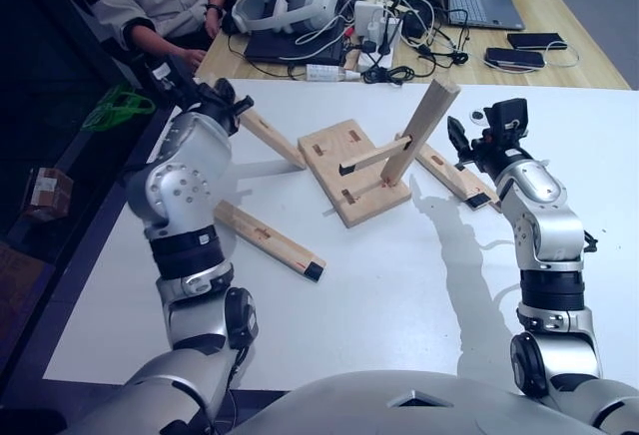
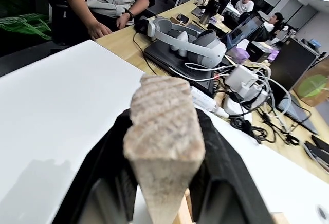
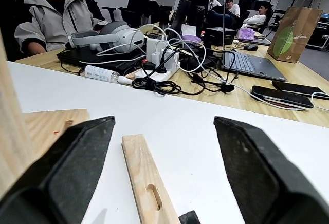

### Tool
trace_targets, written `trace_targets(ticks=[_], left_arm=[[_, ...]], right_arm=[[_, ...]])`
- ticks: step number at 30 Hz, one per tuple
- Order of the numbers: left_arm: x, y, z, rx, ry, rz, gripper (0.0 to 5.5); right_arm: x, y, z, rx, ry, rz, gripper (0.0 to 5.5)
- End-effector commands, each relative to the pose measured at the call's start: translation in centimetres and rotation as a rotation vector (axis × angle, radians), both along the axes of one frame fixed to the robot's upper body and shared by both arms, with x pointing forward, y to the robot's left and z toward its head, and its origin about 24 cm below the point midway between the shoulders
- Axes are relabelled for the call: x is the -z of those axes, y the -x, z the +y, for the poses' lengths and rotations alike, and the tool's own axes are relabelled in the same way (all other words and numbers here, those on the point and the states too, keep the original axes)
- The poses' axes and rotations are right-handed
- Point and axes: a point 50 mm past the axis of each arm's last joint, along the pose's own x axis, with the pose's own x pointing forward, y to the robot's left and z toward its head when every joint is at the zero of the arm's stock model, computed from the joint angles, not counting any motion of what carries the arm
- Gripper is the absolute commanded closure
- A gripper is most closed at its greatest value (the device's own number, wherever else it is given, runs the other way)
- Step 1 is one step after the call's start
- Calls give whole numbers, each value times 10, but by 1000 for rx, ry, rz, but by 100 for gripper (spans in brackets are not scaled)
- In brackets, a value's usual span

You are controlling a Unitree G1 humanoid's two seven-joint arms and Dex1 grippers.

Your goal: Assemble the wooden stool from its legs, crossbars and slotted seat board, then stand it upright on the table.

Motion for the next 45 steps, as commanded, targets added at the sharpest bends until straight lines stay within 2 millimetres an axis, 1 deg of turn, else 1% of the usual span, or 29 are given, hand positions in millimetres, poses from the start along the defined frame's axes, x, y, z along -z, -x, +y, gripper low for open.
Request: trace_targets(ticks=[1,4,7,13,16,18,20,23,27,32,39,45], left_arm=[[16,-16,-26,111,27,23,448],[18,-19,-32,146,28,8,448],[12,-18,-25,132,12,-24,448],[-20,-10,4,129,-88,-169,448],[-34,-1,12,217,-97,-249,448],[-35,5,10,306,-80,-270,448],[-35,10,5,376,-60,-276,448],[-26,22,-8,466,-15,-255,448],[-12,35,-14,491,35,-201,448],[-3,41,-11,487,50,-148,448],[-1,49,-1,488,0,-107,448],[-4,47,3,478,-45,-112,448]], right_arm=[[4,1,2,-6,-3,29,193],[5,1,0,2,-8,38,193],[5,0,-2,7,-4,43,193],[6,0,-4,20,2,44,193],[6,0,-4,23,-4,45,193],[8,1,-3,20,-6,49,193],[9,1,-3,17,-7,52,193],[10,2,-2,9,-6,61,193],[11,3,-3,8,1,70,193],[13,5,-2,1,5,80,193],[15,7,-2,3,11,86,193],[15,7,0,-4,13,82,193]])
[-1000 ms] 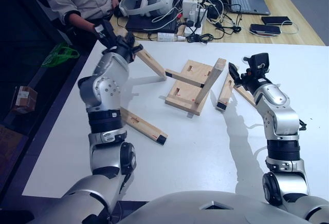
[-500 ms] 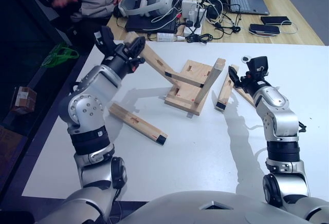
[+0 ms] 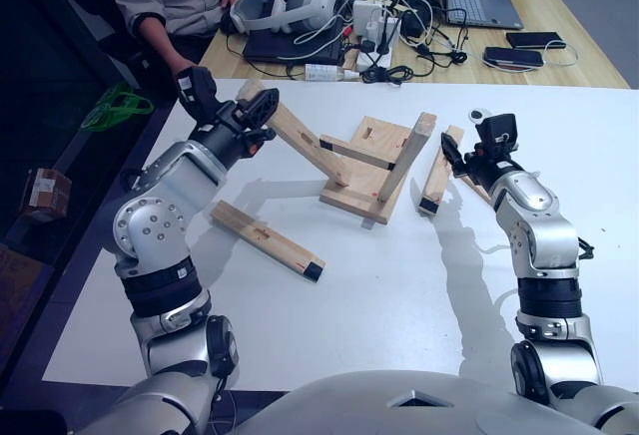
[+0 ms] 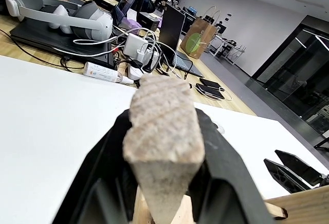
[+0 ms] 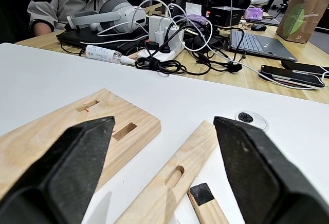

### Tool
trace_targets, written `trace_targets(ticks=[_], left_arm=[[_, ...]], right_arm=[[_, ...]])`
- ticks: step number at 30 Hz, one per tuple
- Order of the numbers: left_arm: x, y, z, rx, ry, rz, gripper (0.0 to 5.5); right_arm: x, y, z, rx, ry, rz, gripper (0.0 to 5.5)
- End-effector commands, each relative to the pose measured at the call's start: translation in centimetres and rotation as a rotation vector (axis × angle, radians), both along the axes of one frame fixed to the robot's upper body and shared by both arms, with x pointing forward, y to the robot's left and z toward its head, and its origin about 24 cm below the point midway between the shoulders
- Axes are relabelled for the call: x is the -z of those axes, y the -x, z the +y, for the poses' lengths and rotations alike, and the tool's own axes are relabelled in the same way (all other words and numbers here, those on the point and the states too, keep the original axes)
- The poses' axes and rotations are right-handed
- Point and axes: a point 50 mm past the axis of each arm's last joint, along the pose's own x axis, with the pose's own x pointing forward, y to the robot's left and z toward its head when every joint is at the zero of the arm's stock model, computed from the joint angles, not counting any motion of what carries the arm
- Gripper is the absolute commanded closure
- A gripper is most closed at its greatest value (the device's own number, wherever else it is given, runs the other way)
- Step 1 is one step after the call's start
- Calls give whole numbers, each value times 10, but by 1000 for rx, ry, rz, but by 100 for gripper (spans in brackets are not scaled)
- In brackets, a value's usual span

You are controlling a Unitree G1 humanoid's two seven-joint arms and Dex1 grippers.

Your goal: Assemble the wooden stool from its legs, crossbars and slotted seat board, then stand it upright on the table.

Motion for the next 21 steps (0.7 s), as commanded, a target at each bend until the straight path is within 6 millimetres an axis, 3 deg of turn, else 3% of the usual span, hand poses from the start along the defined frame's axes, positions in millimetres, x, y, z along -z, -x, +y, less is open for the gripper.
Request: trace_targets(ticks=[1,6,10,21], left_arm=[[2,-2,8,-44,-54,13,448],[3,-2,8,-15,-95,13,448],[5,-1,-7,88,-179,13,448],[4,-27,-22,143,-264,77,448]], right_arm=[[0,1,-2,-3,12,6,193],[0,0,-2,-5,20,3,193],[-1,-1,-1,-9,23,2,193],[0,-1,6,-35,18,0,193]])
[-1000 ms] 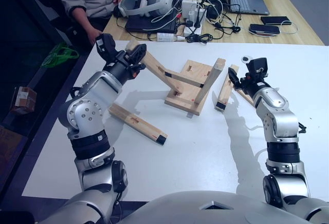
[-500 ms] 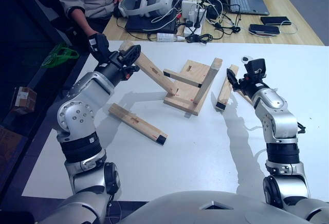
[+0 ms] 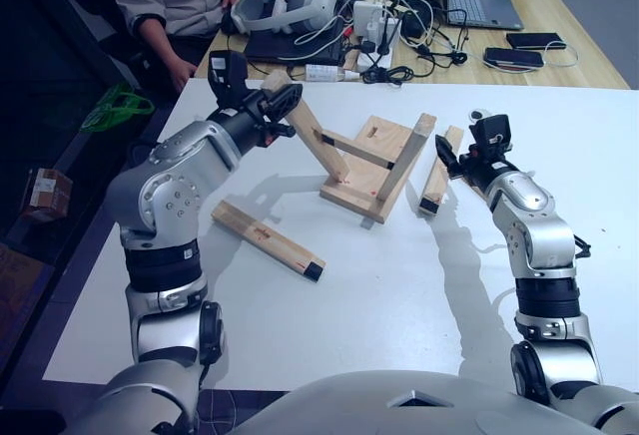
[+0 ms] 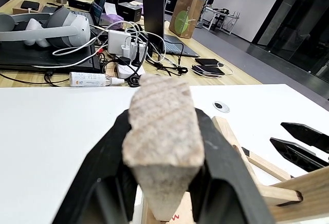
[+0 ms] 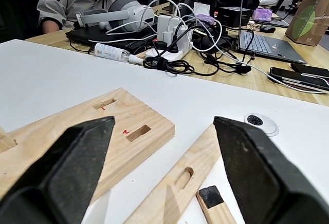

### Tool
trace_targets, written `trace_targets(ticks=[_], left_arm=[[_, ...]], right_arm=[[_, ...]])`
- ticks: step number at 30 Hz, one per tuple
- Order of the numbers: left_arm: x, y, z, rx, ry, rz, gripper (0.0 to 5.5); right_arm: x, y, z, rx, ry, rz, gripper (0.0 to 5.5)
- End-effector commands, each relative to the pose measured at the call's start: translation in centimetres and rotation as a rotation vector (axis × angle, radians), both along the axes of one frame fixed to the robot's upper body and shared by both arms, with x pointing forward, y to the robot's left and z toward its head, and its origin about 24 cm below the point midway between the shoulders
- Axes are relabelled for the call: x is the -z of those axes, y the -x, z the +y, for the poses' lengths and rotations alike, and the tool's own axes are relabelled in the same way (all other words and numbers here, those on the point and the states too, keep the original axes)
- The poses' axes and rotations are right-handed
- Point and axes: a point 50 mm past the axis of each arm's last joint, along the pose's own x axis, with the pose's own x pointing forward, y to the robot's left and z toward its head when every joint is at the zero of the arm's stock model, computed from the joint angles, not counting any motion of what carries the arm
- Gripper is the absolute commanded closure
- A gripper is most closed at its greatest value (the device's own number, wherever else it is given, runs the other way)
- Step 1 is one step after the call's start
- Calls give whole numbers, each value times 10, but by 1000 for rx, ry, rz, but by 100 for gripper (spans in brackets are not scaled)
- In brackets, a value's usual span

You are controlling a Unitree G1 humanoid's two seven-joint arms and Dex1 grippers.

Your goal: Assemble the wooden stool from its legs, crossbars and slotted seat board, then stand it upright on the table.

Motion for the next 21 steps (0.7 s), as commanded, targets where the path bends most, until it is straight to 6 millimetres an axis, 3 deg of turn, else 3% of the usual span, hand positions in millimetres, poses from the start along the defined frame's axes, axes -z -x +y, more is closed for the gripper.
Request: trace_targets(ticks=[1,10,16,21], left_arm=[[12,-8,-1,1,-68,116,448],[32,-17,-4,15,-102,270,448],[42,-19,-18,38,-96,300,448],[33,0,-35,173,-190,211,448]], right_arm=[[-1,-1,1,-3,10,-3,193],[0,-2,5,-12,2,-7,193],[-1,-4,5,-15,5,-13,193],[-1,-3,3,-14,12,-9,193]])
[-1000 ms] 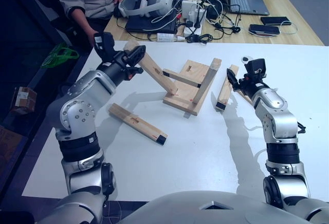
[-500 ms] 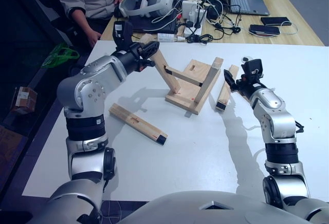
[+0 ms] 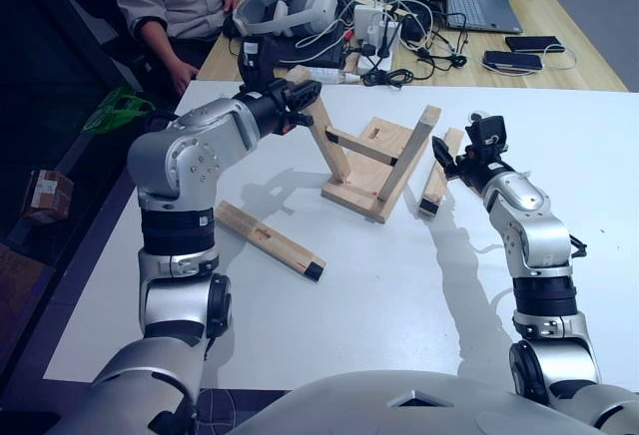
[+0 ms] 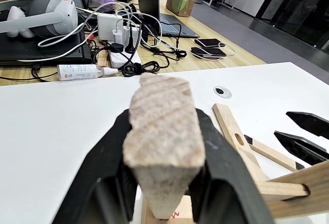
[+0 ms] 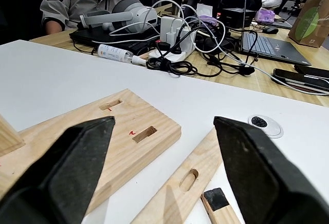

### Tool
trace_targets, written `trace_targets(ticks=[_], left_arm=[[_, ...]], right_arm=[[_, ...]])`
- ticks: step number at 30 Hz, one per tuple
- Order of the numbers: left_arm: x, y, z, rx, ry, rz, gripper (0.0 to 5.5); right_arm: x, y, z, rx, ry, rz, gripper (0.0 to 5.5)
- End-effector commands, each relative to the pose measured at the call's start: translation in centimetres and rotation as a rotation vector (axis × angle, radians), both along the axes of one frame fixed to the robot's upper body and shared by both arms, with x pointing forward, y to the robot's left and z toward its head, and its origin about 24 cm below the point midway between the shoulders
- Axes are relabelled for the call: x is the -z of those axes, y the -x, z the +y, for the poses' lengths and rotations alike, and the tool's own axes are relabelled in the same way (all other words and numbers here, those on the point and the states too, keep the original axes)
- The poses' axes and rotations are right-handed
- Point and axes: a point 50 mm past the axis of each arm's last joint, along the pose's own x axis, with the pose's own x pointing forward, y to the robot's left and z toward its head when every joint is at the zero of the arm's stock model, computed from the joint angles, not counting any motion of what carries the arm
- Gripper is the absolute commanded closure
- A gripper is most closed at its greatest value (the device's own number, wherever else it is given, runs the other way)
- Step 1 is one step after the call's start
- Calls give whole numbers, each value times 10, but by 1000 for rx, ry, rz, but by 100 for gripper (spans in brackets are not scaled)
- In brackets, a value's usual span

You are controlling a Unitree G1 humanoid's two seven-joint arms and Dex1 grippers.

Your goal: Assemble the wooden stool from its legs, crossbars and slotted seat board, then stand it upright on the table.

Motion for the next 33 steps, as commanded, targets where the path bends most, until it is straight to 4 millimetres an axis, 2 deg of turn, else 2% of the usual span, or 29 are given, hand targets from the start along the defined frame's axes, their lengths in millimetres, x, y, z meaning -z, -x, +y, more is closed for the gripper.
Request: trace_targets(ticks=[1,6,10,12,14,22,27,33], left_arm=[[32,22,-16,117,-101,129,448],[36,25,-10,99,-141,138,448],[29,21,-10,75,-130,94,448],[23,20,-13,89,-101,62,392],[19,18,-16,72,-73,55,360],[20,18,-28,75,-40,57,356],[43,28,-32,154,-204,130,356],[65,34,-23,193,-403,160,356]], right_arm=[[-4,-1,0,-3,15,-14,193],[-4,-2,0,-4,16,-12,193],[-4,-1,0,-3,19,-12,193],[-3,-1,0,-2,20,-11,193],[-3,-1,0,-6,22,-11,193],[-4,-2,1,-13,26,-12,193],[-4,-2,1,-15,27,-13,193],[-4,-2,1,-14,25,-12,193]])
